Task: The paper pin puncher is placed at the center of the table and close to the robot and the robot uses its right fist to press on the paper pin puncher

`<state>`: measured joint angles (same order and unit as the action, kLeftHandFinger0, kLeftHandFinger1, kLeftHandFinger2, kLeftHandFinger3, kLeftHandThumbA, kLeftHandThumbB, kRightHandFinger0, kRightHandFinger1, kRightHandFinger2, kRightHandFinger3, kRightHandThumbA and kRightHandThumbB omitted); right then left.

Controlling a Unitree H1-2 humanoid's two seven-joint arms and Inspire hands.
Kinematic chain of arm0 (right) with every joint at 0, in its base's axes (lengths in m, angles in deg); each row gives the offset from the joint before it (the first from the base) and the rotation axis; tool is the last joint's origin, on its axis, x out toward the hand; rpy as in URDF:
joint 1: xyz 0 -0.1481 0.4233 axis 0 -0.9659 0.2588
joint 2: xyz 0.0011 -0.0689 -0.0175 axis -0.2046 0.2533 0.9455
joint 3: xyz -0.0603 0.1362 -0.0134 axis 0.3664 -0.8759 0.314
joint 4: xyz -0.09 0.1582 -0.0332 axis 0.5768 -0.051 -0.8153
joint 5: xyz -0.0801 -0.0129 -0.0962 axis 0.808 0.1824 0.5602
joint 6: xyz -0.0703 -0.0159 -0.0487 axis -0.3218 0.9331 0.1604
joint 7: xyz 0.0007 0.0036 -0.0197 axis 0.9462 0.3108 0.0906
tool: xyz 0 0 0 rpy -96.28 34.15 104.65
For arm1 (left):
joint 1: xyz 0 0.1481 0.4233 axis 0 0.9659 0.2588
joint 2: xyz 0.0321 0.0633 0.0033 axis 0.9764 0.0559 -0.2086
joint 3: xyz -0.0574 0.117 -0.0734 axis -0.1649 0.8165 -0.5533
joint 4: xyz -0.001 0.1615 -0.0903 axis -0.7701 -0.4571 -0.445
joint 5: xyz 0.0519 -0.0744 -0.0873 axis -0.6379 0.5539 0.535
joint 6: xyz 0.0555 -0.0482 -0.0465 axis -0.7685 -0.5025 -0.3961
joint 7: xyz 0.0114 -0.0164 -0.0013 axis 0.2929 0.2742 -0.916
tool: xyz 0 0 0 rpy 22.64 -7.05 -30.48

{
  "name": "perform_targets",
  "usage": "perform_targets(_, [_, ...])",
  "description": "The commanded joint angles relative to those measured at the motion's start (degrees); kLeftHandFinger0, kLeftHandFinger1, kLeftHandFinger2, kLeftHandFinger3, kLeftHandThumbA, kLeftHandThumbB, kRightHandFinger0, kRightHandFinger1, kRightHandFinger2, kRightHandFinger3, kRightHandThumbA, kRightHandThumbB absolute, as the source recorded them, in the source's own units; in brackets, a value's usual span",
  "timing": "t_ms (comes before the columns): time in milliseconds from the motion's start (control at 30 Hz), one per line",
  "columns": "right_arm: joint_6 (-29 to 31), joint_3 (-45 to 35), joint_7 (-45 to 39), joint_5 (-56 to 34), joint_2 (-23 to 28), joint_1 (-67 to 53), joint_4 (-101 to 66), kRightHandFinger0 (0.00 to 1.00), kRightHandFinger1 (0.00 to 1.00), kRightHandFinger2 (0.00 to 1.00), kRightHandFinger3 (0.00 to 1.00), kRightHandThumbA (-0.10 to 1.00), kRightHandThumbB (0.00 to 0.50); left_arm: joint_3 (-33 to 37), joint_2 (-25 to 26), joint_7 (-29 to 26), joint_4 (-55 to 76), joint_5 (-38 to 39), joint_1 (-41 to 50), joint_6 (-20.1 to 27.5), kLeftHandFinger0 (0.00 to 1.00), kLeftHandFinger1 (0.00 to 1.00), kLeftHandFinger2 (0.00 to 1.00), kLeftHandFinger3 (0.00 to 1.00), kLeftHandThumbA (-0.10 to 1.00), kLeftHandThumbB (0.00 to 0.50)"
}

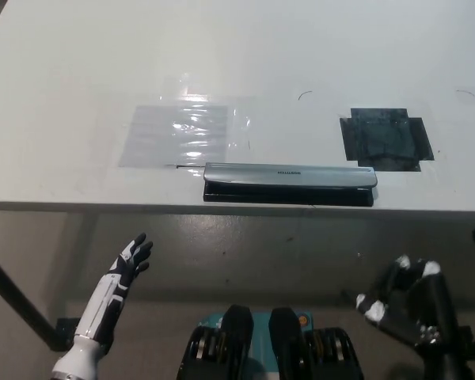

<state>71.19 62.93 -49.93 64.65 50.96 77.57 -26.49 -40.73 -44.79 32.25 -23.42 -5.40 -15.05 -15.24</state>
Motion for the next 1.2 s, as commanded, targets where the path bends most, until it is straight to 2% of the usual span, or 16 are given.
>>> perform_targets(0, [-5.83, -0.54, 2.95, 0.48, -1.48, 6.44, -7.10, 0.00, 0.03, 0.22, 0.10, 1.00, 0.110, 0.33, 0.90, 1.20, -0.01, -0.25, -0.35, 3.28, 1.00, 1.00, 1.00, 1.00, 1.00, 0.248])
perform_targets(100, [-9.14, -0.09, 3.50, 1.62, -2.02, 10.96, -9.47, 0.00, 0.01, 0.20, 0.14, 1.00, 0.112, 0.56, 0.83, 1.01, -0.03, -0.69, 0.14, 3.40, 1.00, 1.00, 1.00, 1.00, 1.00, 0.243])
perform_targets(167, [-10.94, 0.46, 3.69, 2.00, -2.54, 15.98, -9.96, 0.00, 0.00, 0.18, 0.15, 1.00, 0.086, 0.55, 0.74, 0.99, -0.34, -0.49, 0.13, 3.83, 1.00, 1.00, 1.00, 1.00, 1.00, 0.234])
perform_targets(233, [-12.31, 0.66, 3.65, 2.24, -2.47, 18.09, -10.39, 0.00, 0.00, 0.18, 0.17, 1.00, 0.087, 0.68, 0.57, 1.15, -0.71, -0.23, 0.08, 4.10, 1.00, 1.00, 1.00, 1.00, 1.00, 0.231])
perform_targets(267, [-12.67, 0.92, 3.92, 2.98, -2.80, 21.15, -9.92, 0.00, 0.00, 0.17, 0.17, 1.00, 0.082, 0.82, 0.49, 0.97, -1.00, -0.69, 0.10, 4.03, 1.00, 1.00, 1.00, 1.00, 1.00, 0.250])
perform_targets(333, [-13.56, 1.14, 4.40, 3.71, -3.32, 24.14, -9.20, 0.00, 0.00, 0.16, 0.16, 1.00, 0.100, 1.01, 0.40, 0.65, -1.12, -1.39, 0.18, 4.09, 1.00, 1.00, 1.00, 1.00, 1.00, 0.261])
perform_targets(400, [-14.42, 1.42, 4.97, 3.66, -4.19, 28.00, -6.89, 0.00, 0.00, 0.13, 0.14, 1.00, 0.124, 1.18, 0.29, 0.89, -1.18, -1.13, 0.22, 4.09, 1.00, 1.00, 1.00, 1.00, 1.00, 0.249])
perform_targets(467, [-14.40, 1.45, 4.77, 2.70, -4.50, 30.04, -5.29, 0.00, 0.00, 0.12, 0.12, 1.00, 0.117, 1.30, 0.24, 0.85, -1.30, -1.26, 0.14, 4.00, 1.00, 1.00, 1.00, 1.00, 1.00, 0.257])
perform_targets(567, [-15.23, 1.37, 4.65, 1.17, -5.45, 33.76, -1.89, 0.00, 0.00, 0.17, 0.14, 1.00, 0.113, 1.42, 0.21, 0.68, -1.30, -1.47, 0.26, 4.17, 1.00, 1.00, 1.00, 1.00, 1.00, 0.252])
perform_targets(733, [-15.15, 0.76, 5.29, 0.32, -6.97, 39.80, 5.59, 0.00, 0.00, 0.19, 0.13, 1.00, 0.125, 1.44, 0.21, 0.76, -1.03, -0.96, 0.27, 3.87, 1.00, 1.00, 1.00, 1.00, 1.00, 0.247])
perform_targets(800, [-13.71, 0.10, 4.84, -1.18, -7.29, 42.61, 10.60, 0.00, 0.05, 0.28, 0.19, 1.00, 0.138, 1.40, 0.06, 1.03, -0.95, -0.15, 0.19, 3.45, 1.00, 1.00, 1.00, 1.00, 1.00, 0.255])
perform_targets(867, [-12.47, -0.32, 4.80, -1.58, -7.46, 44.26, 14.57, 0.01, 0.07, 0.30, 0.21, 1.00, 0.139, 1.51, 0.14, 1.05, -0.84, -0.32, 0.26, 3.56, 1.00, 1.00, 1.00, 1.00, 1.00, 0.250])
perform_targets(967, [-11.40, -0.72, 5.51, -1.29, -7.97, 45.20, 19.56, 0.00, 0.06, 0.30, 0.21, 1.00, 0.098, 1.55, 0.36, 1.04, -0.58, -0.59, 0.36, 3.54, 1.00, 1.00, 1.00, 1.00, 1.00, 0.255])
perform_targets(1033, [-10.87, -0.83, 5.59, -1.00, -7.94, 45.49, 23.16, 0.06, 0.14, 0.38, 0.27, 1.00, 0.121, 1.64, 0.42, 1.21, -0.58, -0.50, 0.21, 3.49, 1.00, 1.00, 1.00, 1.00, 1.00, 0.263])
perform_targets(1100, [-10.49, -1.10, 5.70, -1.14, -8.05, 45.94, 25.95, 0.10, 0.17, 0.39, 0.27, 1.00, 0.137, 1.68, 0.53, 1.34, -1.01, -0.41, 0.13, 3.99, 1.00, 1.00, 1.00, 1.00, 1.00, 0.265])
perform_targets(1167, [-7.64, -1.04, 5.87, -0.53, -7.92, 46.80, 31.45, 0.07, 0.20, 0.42, 0.30, 1.00, 0.113, 1.83, 0.48, 1.31, -0.75, -0.68, 0.09, 3.51, 1.00, 1.00, 1.00, 1.00, 1.00, 0.272])
